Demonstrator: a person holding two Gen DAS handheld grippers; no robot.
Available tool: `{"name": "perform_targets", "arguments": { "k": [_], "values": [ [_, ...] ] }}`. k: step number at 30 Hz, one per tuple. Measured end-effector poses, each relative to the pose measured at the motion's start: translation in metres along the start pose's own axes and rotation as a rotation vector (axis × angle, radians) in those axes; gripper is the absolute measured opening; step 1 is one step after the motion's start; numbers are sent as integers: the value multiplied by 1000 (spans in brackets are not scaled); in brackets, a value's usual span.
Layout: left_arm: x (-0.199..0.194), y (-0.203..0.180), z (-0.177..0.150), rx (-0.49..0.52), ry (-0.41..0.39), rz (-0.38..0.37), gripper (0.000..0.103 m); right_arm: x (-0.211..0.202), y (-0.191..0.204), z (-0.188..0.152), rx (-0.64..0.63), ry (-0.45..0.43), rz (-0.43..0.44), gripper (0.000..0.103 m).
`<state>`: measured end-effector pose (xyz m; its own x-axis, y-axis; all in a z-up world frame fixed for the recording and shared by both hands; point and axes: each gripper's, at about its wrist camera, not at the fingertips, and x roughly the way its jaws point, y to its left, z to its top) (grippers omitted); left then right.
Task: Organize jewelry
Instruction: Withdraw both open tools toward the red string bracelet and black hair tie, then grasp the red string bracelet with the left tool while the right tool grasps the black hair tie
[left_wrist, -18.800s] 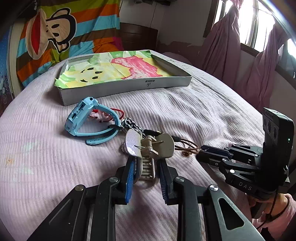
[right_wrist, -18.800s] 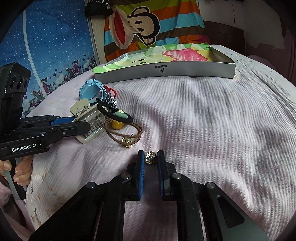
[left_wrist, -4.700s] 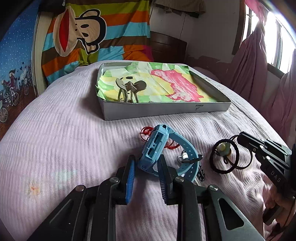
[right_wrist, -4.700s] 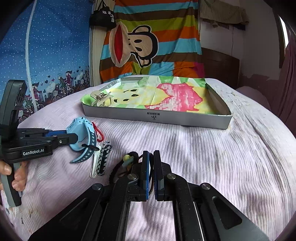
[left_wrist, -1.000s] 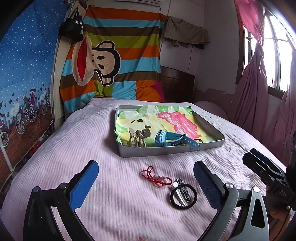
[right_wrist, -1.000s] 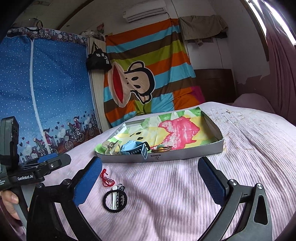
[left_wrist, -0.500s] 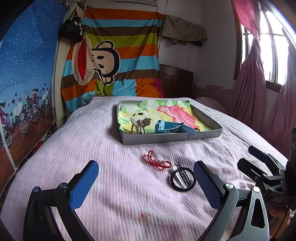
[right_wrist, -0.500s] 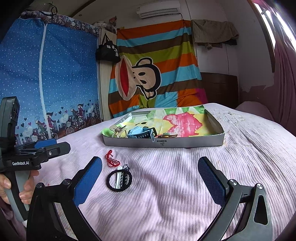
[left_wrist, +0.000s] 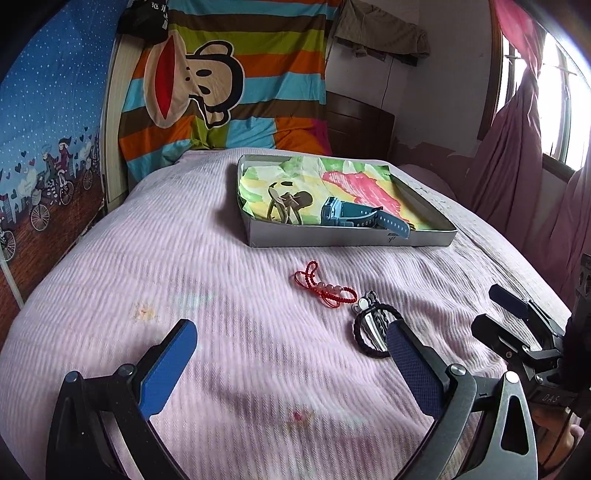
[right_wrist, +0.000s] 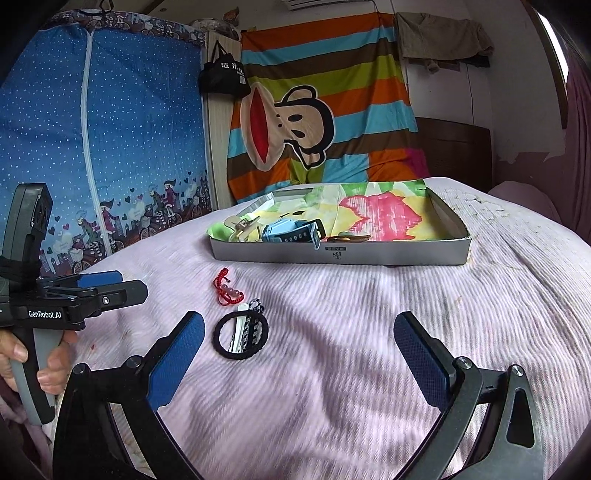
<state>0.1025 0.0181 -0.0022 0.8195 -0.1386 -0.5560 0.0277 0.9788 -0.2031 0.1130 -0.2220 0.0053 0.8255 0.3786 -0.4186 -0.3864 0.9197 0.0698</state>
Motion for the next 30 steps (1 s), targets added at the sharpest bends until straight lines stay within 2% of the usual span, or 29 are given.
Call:
{"name": "perform_targets", "arguments": {
  "k": [3, 8, 11, 13, 16, 22, 30],
  "values": [
    [1, 0, -1, -1, 5, -5, 101, 8, 2, -1, -12, 30, 12, 85],
    [6, -3, 1, 13, 28, -21, 92, 23, 5, -3, -25, 87, 36, 61],
    [13, -5, 5, 21, 53, -42, 83, 33, 7, -2, -32, 125, 61, 49],
    [20, -6, 10, 21, 81, -61, 69, 41, 9, -2, -36, 151, 82, 39],
    [36, -5, 16, 9, 130, -91, 61, 52, 10, 0, -39, 186, 114, 29],
    [62, -1, 28, -27, 181, -123, 48, 73, 16, 2, -50, 241, 154, 21],
    [87, -6, 34, -7, 220, -119, 45, 86, 20, 1, -71, 278, 142, 21]
  ]
}}
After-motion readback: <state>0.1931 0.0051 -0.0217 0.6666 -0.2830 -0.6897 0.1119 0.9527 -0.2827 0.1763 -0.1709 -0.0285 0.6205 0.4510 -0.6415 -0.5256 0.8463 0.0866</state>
